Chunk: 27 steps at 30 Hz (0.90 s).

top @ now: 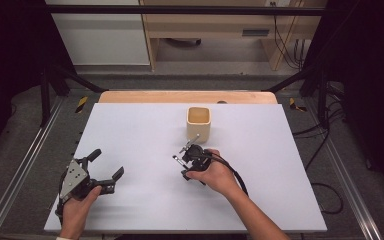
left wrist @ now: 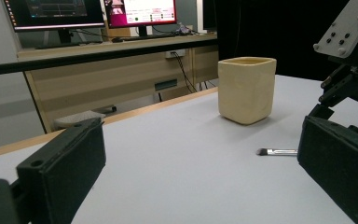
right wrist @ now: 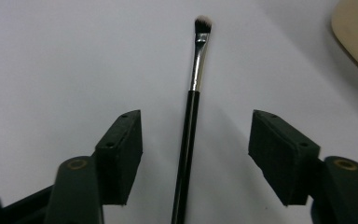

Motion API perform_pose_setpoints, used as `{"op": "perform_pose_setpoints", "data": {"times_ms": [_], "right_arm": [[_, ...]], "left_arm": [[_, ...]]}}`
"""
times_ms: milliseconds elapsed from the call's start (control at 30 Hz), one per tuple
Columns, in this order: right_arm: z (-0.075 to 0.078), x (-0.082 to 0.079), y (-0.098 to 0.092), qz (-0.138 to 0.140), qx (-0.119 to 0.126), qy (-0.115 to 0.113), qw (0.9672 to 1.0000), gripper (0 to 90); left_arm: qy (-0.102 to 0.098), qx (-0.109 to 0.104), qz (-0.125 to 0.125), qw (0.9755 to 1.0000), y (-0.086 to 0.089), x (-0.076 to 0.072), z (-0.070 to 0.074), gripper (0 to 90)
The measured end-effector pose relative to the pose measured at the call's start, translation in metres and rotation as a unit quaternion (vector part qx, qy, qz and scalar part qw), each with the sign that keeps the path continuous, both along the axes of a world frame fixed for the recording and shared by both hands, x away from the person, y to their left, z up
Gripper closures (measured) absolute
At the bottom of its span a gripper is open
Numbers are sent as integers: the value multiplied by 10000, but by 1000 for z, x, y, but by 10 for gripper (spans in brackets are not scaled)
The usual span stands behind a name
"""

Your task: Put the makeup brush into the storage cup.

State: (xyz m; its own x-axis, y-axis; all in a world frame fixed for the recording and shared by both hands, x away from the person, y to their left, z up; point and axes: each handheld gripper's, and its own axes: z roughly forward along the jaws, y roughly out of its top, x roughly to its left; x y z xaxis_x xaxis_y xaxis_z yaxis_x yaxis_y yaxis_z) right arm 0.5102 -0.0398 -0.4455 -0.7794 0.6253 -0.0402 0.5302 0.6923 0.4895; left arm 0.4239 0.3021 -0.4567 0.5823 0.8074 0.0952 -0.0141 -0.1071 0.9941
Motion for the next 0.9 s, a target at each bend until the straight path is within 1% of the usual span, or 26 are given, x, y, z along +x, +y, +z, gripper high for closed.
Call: {"op": "perform_pose_setpoints", "data": {"times_ms": [100,133,167,233,300,333,367,400,433,467,567,600,667,700,767,833,867,900], "right_arm": [[-2,1,0,-79,41,59,9999,419],[-2,1,0,-79,41,59,9999,419],[-2,2,0,-113,23,39,9999,456],[-2,2,0,-151,54,65,9998,490],[-2,2,0,-153,65,55,9998,506],[-1,1,0,-222,85,82,9997,545],[-1,1,0,-222,85,82,9997,545],[-1,0,1,-260,112,113,9995,576],[-1,0,1,-285,142,152,9994,589],[-3,0,1,-294,156,139,9993,601],[-6,-1,1,-331,148,214,9991,628],[-6,-1,1,-331,148,214,9991,628],[-7,-1,0,-296,128,197,9993,649],[-8,-1,-1,-311,148,223,9992,676],[-8,-1,-1,-286,156,223,9992,686],[-8,-2,-1,-309,143,269,9991,706],[-8,-2,-1,-351,173,291,9988,728],[-8,-2,-1,-351,173,291,9988,728]], "left_arm": [[1,9,-4,10000,0,0,0,10],[2,11,-3,10000,0,0,0,10],[3,13,3,10000,0,0,0,10],[3,12,7,10000,0,0,0,9],[2,12,10,10000,0,0,0,9],[3,13,7,10000,0,0,0,8],[3,17,7,10000,0,0,0,8],[1,23,2,10000,0,0,0,9],[1,23,2,10000,0,0,0,9],[0,27,-1,10000,-1,0,0,9],[1,27,-2,10000,-1,0,0,9],[-1,26,-1,10000,-1,0,0,9],[-2,22,0,10000,-1,0,0,9],[-2,21,0,10000,-1,0,0,9],[-2,25,-4,10000,-1,0,0,9],[-3,27,-9,10000,-1,0,0,9],[-5,28,-9,10000,-2,0,0,9],[-7,30,-11,10000,-2,0,0,9]]}}
